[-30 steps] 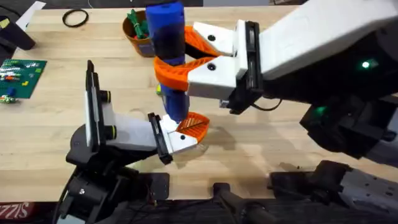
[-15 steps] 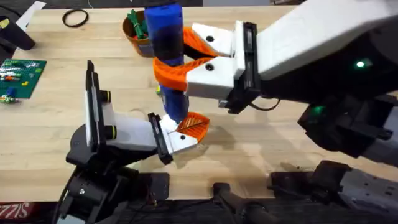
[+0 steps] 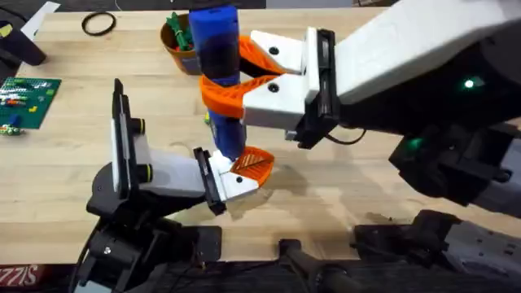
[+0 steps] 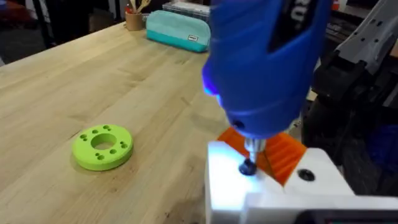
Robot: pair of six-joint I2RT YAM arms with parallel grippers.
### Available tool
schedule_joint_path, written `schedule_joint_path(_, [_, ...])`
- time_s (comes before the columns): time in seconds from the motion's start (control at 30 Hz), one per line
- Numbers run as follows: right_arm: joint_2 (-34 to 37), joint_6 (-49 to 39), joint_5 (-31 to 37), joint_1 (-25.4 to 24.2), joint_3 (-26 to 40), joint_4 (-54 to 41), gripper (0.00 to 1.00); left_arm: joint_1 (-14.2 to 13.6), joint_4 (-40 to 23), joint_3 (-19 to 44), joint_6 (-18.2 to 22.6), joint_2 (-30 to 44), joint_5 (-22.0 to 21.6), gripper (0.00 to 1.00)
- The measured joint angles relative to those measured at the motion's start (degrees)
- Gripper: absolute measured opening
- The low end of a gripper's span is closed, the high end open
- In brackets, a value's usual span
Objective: Pick up the gripper from the table and insert it into the empty holder that is missing its gripper. Then pick up a screw, insert it into the mounting hole, and use the screwdriver to tighten it. Finally, clean up the table by picking up the vegetable and placing it into the bucket.
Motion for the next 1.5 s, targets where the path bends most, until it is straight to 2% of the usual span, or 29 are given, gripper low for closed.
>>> schedule_joint_path(1.3, [0.7,-0.6,0.0,0.0,0.0,-0.1,0.051,0.0,0.0,0.0,-0.2,0.0,0.0,0.012])
schedule_joint_path(1.5, [1.5,-0.9,-0.4,0.0,-0.2,2.5,0.051,0.0,0.0,0.0,-0.2,0.0,-0.1,0.012])
